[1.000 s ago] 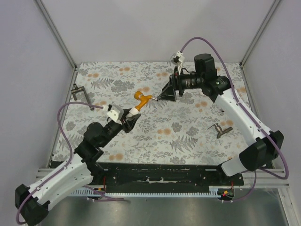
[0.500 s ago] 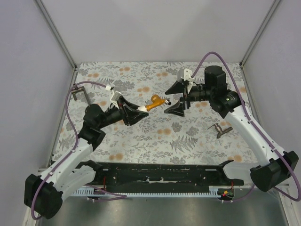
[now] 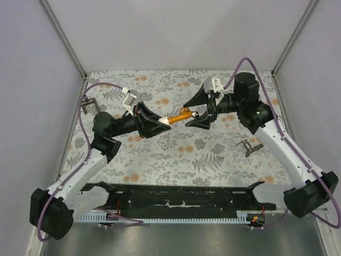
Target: Install the water faucets
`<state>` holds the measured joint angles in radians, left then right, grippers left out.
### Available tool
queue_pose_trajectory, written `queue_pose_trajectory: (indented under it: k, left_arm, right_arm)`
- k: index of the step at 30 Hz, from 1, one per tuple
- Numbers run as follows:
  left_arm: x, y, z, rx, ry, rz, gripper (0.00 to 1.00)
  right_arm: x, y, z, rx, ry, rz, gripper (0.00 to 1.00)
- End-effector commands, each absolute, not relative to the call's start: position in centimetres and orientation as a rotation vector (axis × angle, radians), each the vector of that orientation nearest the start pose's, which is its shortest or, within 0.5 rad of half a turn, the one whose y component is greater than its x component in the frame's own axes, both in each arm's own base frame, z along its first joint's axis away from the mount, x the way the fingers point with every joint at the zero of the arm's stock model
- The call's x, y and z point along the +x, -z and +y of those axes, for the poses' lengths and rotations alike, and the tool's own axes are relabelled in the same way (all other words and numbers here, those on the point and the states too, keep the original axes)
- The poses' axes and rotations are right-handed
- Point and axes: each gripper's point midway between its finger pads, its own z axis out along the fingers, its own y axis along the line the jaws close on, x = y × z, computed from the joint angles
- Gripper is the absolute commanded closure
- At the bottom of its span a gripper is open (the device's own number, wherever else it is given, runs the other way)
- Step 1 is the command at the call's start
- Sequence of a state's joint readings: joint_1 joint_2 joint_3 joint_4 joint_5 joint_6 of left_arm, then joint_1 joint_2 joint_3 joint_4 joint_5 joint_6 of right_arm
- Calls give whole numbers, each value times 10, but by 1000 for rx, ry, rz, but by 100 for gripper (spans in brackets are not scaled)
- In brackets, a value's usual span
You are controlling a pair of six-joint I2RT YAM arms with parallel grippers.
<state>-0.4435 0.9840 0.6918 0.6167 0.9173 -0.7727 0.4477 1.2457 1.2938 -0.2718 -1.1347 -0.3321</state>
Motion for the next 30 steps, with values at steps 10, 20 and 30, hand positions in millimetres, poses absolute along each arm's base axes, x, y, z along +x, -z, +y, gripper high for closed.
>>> queue_pose_trajectory:
  k: [10, 20, 30]
  left_arm:
    - [181, -404, -265, 830, 1506, 1136, 98]
    - [219, -358, -251, 1051, 609, 962, 98]
    - [241, -306, -248, 1251, -270, 756, 98]
  right_arm:
    - [232, -366, 295, -1282, -1351, 1264, 90]
    - [276, -327, 310, -691, -1753, 1971, 100]
    - [298, -280, 323, -441, -1875, 2216, 100]
